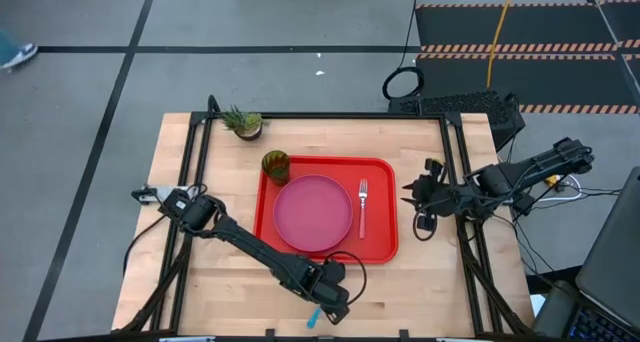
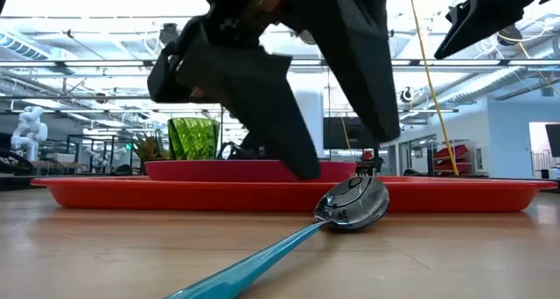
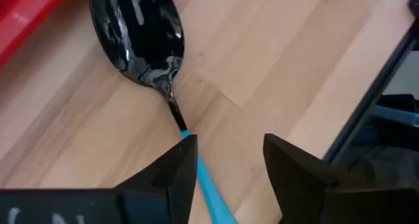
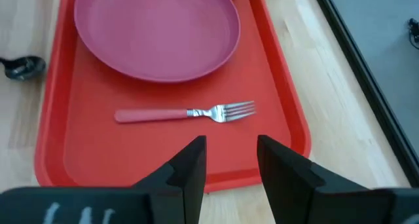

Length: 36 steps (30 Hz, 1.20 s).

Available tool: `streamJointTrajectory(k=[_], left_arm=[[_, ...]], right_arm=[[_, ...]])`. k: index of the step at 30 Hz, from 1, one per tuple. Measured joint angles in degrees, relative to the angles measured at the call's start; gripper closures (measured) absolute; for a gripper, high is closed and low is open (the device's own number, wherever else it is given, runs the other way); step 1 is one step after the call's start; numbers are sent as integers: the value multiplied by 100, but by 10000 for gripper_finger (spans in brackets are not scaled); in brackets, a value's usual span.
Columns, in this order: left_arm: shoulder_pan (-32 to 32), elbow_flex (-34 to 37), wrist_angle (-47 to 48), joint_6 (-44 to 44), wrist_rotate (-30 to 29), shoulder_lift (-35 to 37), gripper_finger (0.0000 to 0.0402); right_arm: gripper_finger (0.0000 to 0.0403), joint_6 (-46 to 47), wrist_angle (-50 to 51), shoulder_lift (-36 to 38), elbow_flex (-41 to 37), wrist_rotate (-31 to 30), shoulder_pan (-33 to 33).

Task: Pick and place plate/cup/fork/spoon on tray
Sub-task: Put the blue spoon on the orange tray to the right of the pink fork

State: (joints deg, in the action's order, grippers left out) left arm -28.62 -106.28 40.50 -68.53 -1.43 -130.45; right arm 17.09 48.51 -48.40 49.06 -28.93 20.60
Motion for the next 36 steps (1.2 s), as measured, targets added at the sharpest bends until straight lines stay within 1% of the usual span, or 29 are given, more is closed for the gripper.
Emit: streamJointTrajectory(k=[5,8,15,19,21,24,27,32,36], left_arm=[[6,4,105,-128,151,-147,220],[4,11,370,-173,160,-184,220],[39,-21,369,-190,-53,-339,220],[48,-22,298,-214,45,-474,220],[45,-18,248,-267,-2,-502,220],[24,-15,220,-340,-154,-512,224],[-4,-15,268,-366,-150,-519,250],[-36,-7,346,-651,-224,-521,322],[-125,-7,36,-778,-356,-609,374]], right_arm=[[273,-1,-90,21,0,-2,0],[273,-1,-96,19,0,-2,0],[273,-25,-116,19,0,-2,0],[273,-32,-116,19,0,-2,0],[273,-73,-116,19,0,-4,0],[273,-124,-118,19,0,-155,2],[273,-132,-125,19,0,-293,2],[273,-175,-224,19,0,-291,0],[273,-250,-294,19,0,-288,0]])
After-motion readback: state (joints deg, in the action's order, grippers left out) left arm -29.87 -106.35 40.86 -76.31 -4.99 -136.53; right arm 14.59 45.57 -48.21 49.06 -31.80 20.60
